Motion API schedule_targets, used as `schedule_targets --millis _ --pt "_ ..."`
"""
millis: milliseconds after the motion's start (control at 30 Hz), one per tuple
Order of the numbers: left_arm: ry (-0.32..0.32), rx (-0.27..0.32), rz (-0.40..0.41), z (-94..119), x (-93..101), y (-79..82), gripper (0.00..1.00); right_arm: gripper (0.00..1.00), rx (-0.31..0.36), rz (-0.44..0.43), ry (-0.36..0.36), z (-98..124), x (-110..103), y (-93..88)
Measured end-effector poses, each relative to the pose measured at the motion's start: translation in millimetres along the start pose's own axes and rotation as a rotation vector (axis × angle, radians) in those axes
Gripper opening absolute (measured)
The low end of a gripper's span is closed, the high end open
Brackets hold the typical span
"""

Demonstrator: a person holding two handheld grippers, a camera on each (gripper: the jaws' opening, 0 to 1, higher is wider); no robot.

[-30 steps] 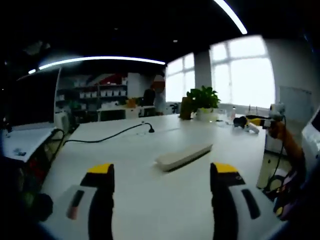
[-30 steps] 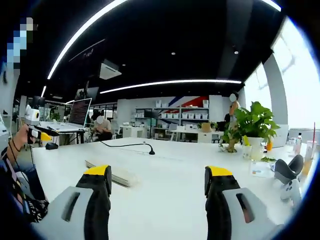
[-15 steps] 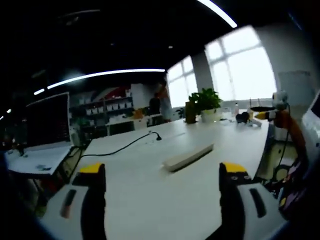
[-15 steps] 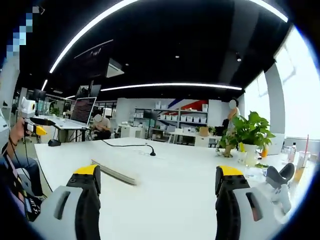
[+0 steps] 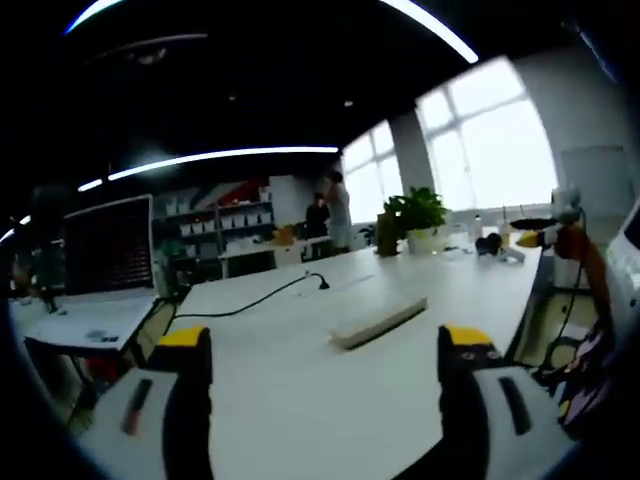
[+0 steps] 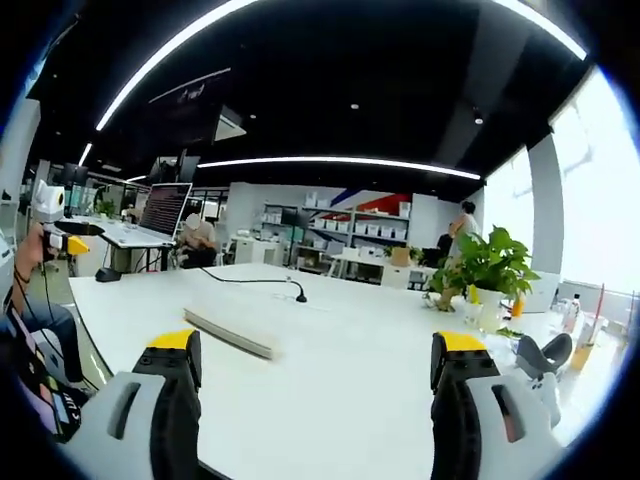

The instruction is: Arrange the utensils inside the cutlery case until each visible utensil rests in its matching compartment.

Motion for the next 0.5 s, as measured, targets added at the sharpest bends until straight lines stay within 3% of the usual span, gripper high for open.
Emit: schedule_targets --millis 500 --pt "0.025 0.014 -0.008 6.7 -4.4 9.4 0.99 0.99 -0.012 0.017 -0.044 7.2 0.8 8.1"
Point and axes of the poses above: the point that each gripper's makers call its tool centre point, and the gripper's own axes: z roughly backward along the fingers, x roughly to its right, y roughly out of its top, the point moved 9 cm from there along z, roughly backward along the fingers, and after that the axes turned 11 degrees about x, right-handed, at the moved point
